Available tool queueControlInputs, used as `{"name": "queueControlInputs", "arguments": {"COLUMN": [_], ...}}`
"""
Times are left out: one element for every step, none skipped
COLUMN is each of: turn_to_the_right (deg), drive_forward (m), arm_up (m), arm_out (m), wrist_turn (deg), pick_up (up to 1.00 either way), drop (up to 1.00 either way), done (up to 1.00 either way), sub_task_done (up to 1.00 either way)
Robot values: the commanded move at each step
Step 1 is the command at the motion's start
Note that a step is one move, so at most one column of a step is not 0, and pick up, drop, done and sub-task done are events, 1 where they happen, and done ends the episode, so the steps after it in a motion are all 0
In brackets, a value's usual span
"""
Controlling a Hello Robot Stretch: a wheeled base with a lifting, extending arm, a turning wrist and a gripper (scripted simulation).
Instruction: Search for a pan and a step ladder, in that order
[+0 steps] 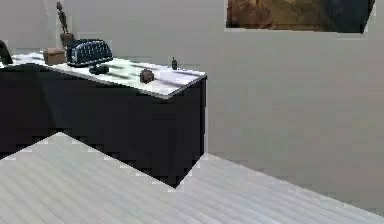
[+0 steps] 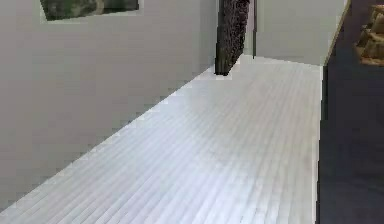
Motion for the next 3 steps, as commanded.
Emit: {"name": "queueControlInputs", "arguments": {"turn_to_the_right": [-33.0,-3.0,0.0], "drive_forward": [0.0,0.0,0.95], "arm_up": [0.0,0.0,0.0], "arm_out": [0.0,0.0,0.0], "wrist_turn": [0.0,0.0,0.0], "pick_up": [0.0,0.0,0.0], "drop": [0.0,0.0,0.0], "done": [0.0,0.0,0.0], "sub_task_done": [0.0,0.0,0.0]}}
